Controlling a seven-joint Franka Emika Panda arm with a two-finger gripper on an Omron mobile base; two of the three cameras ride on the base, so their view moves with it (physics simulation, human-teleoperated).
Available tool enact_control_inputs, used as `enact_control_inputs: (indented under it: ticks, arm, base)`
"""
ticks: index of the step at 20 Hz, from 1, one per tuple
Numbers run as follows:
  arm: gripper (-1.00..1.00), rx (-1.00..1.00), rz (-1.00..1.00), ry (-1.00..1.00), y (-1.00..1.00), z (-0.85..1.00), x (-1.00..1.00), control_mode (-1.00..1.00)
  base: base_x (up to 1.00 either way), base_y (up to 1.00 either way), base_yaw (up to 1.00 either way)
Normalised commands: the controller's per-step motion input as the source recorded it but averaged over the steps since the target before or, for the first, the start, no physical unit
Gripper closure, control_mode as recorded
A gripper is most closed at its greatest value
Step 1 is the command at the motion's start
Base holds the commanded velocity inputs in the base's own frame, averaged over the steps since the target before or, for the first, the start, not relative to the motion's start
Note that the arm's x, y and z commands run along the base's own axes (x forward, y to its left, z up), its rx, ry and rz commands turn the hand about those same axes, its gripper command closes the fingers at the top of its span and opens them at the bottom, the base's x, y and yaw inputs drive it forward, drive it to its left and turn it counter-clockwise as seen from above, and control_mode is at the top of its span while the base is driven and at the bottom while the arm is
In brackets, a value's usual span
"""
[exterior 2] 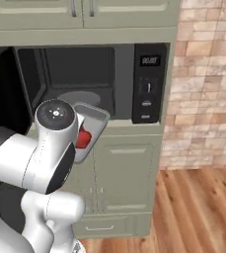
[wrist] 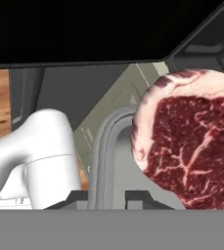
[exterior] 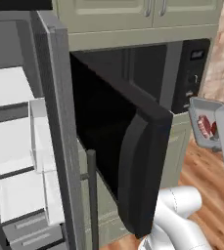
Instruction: Place the tupperware containing the steak and bell pepper meal in the microwave. Close the microwave door and press the start button to reheat the meal.
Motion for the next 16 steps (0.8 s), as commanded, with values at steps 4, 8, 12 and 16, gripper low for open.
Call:
enact_control_inputs:
  ticks: [4, 8, 12, 16]
  arm:
    - [1.00, 0.00, 0.00, 0.00, 0.00, 0.00, 0.00, 1.00]
    - [1.00, 0.00, 0.00, 0.00, 0.00, 0.00, 0.00, 1.00]
    - [1.00, 0.00, 0.00, 0.00, 0.00, 0.00, 0.00, 1.00]
    - [1.00, 0.00, 0.00, 0.00, 0.00, 0.00, 0.00, 1.00]
  base:
    - [-0.20, -0.82, 0.54]
    - [-0.08, -0.78, 0.46]
    - [0.00, -0.50, 0.38]
    - [0.00, -0.01, 0.25]
